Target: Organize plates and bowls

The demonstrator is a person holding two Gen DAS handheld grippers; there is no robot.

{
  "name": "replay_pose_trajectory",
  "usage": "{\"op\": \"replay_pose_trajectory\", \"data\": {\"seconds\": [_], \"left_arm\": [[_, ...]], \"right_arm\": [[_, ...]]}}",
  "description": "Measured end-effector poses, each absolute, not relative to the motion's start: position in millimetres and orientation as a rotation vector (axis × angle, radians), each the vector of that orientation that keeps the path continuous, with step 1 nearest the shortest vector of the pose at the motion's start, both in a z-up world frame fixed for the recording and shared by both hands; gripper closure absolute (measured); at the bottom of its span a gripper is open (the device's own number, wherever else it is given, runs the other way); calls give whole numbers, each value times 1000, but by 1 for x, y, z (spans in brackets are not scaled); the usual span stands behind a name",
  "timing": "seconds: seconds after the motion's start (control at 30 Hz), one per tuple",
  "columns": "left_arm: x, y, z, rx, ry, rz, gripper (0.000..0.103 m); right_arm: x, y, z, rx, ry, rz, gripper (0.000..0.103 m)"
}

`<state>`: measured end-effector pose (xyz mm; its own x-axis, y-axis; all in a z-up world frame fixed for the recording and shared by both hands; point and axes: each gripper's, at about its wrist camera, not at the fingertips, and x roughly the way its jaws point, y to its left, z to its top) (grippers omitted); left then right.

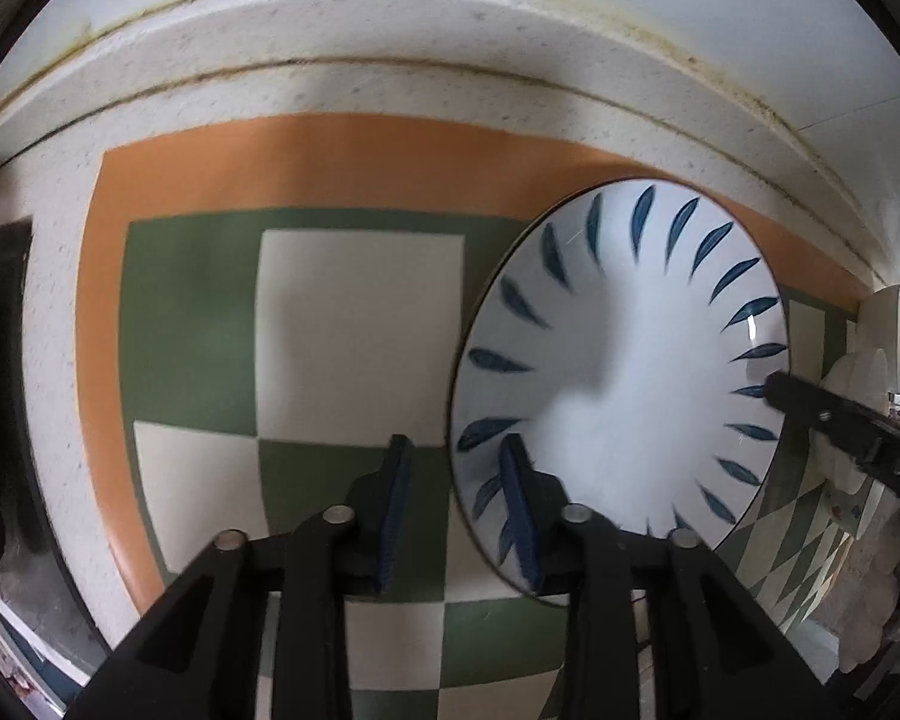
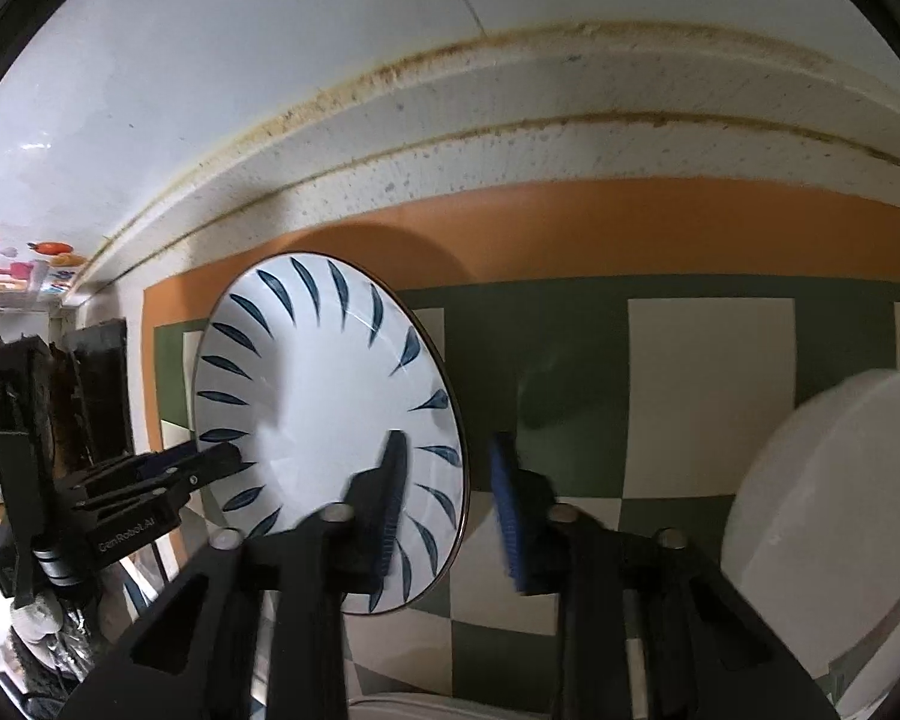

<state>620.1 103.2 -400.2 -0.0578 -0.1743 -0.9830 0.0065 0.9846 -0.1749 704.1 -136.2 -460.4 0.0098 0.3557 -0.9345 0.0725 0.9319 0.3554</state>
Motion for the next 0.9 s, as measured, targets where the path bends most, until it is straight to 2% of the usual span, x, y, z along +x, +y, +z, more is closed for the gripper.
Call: {"op": "replay_pose_trajectory", "data": {"seconds": [0.03, 0.1, 0.43, 0.9], "left_arm": [[620, 101, -399, -126, 1616, -156, 88], [619, 97, -397, -95, 1600, -145, 88], [601, 94, -387, -76, 1547, -130, 88], [558, 83, -335, -57, 1494, -182, 88]], "right_arm": [[704, -136, -463, 343, 1562, 229, 89], [703, -135, -465, 311, 1550, 224, 95], [689, -130, -459, 267, 1492, 260, 95], [629, -156, -403, 297, 1432, 303, 96]]}}
